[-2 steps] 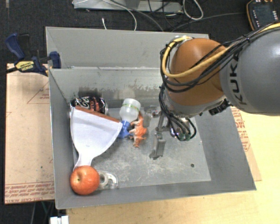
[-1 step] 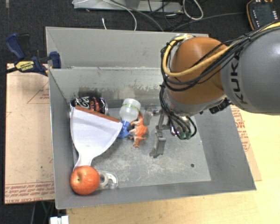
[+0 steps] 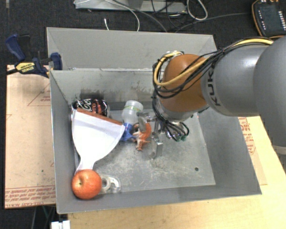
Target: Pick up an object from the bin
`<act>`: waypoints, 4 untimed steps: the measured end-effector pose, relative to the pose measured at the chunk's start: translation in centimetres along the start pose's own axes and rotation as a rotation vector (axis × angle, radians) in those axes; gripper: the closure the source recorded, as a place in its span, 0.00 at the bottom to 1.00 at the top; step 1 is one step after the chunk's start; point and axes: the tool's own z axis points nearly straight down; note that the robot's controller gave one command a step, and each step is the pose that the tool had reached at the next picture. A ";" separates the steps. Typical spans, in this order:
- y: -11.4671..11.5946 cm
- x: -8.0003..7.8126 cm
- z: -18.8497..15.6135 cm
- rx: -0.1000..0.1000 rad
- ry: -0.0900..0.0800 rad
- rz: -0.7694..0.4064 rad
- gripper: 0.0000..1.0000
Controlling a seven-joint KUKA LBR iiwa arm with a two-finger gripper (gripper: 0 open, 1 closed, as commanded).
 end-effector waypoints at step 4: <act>-0.5 -1.0 1.8 0.002 -0.027 -0.384 1.00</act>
Offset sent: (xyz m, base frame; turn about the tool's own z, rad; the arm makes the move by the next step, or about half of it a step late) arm 0.0068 -0.0016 -0.0136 -0.0243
